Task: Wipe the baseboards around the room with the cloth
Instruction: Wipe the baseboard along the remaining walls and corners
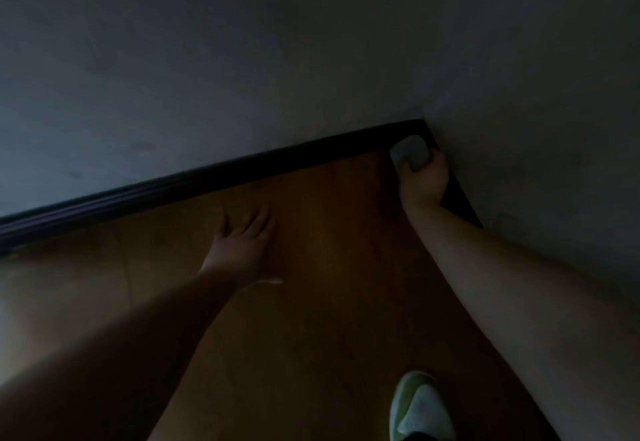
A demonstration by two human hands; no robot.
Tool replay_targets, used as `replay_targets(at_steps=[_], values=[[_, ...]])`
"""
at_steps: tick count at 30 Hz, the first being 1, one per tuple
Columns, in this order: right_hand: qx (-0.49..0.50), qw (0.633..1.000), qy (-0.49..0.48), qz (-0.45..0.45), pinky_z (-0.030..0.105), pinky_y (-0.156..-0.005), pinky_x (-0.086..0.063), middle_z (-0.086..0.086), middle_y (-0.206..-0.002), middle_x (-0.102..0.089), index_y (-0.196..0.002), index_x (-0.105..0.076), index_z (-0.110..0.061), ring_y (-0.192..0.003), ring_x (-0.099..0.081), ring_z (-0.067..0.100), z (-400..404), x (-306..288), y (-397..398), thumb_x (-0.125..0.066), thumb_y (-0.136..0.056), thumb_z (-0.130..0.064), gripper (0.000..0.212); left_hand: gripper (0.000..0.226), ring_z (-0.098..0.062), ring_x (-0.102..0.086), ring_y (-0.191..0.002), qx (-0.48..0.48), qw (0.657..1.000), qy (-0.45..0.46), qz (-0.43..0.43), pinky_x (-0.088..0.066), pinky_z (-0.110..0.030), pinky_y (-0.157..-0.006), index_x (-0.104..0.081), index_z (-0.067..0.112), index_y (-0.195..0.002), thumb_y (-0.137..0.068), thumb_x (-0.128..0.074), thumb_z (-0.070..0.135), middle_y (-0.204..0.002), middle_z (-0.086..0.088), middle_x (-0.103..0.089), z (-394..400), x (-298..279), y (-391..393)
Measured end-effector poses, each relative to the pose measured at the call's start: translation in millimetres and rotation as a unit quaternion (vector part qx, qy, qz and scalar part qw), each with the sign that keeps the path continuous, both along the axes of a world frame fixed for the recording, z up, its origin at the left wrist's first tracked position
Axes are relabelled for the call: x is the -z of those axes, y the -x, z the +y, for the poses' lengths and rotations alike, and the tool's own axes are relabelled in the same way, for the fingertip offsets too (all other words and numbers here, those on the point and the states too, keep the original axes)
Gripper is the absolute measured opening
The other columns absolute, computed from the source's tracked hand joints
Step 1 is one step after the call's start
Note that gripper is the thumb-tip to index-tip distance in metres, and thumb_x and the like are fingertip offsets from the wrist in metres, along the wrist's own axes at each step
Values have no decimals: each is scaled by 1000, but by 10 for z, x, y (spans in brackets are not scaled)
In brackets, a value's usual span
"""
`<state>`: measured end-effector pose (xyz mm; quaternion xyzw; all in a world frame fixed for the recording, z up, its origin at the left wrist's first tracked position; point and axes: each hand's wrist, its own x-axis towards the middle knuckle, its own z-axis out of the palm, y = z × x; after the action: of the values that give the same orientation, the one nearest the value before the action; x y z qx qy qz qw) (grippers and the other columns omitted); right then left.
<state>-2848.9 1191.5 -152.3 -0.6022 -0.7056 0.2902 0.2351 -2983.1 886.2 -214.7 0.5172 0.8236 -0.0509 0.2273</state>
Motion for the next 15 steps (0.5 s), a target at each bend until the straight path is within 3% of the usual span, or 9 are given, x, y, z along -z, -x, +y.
replay_targets(at_steps=[5,10,15], values=[[18,1000,-2,-16,28,-89,-44,17,-131,-58,-134,-52,-2,-119,-57,29,122,-64,172,-66,-91,-26,51,126,-18,12,-152,-10,1000,2,-9,4,-61,-118,10,25,-157,-67,-54,87,-163,2,23,7,-13,3],[9,999,15,-49,34,-97,-44,17,-136,-55,-138,-50,-3,-123,-54,30,218,-75,297,-64,-93,-27,53,126,-20,19,-150,-9,1000,16,-24,6,-62,-118,16,25,-156,-70,-57,83,-162,1,26,35,-74,-17],[-44,999,-6,-13,34,-93,-49,17,-114,-63,-111,-63,-2,-105,-60,28,178,-51,247,-61,-93,-17,24,124,-21,19,-150,-9,999,21,-27,7,-62,-118,18,25,-155,-73,-55,82,-160,1,29,30,-108,-14]])
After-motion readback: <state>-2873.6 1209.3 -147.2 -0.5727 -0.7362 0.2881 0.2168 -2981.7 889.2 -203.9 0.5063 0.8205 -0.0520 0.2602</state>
